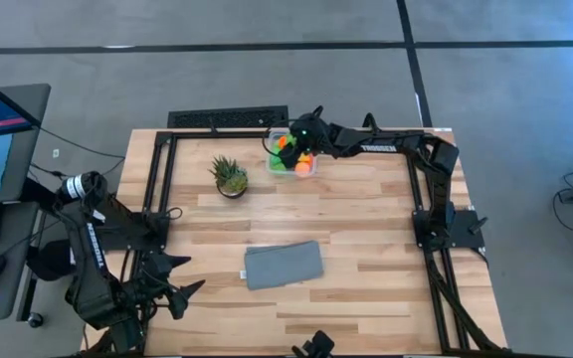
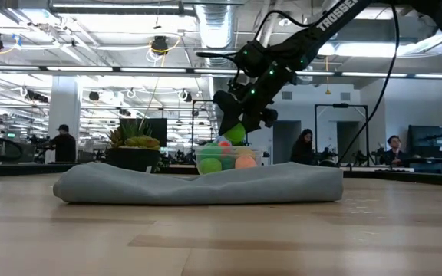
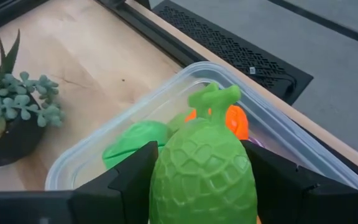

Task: Pick and placing Produce into tupperware
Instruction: Put the melon into the bin

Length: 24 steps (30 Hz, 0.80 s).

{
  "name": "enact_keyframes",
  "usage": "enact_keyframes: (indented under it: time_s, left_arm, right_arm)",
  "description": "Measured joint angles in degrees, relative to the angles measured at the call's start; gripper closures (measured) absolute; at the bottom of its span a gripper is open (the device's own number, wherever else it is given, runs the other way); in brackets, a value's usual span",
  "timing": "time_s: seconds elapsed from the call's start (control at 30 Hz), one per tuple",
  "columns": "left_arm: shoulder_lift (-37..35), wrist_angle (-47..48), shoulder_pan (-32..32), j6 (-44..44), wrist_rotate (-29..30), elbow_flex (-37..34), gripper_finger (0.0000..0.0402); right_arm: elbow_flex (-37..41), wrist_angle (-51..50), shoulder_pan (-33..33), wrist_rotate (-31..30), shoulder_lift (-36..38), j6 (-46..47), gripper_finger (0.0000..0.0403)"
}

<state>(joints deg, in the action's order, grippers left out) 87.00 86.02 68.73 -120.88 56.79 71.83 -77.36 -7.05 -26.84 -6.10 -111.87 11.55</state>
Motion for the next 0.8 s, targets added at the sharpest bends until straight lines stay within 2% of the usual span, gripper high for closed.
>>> enact_keyframes:
  time_s: [0.43, 0.8]
  left_arm:
    - [0.0, 0.0, 0.0, 0.0, 0.0, 0.0, 0.0042]
    - [0.0, 0.0, 0.0, 0.0, 0.0, 0.0, 0.0042]
  right_arm:
    - [0.0, -1.2, 0.2, 0.3, 0.0, 0.0, 0.0147]
    - [0.0, -1.6, 0.2, 3.3, 0.0, 0.0, 0.0146]
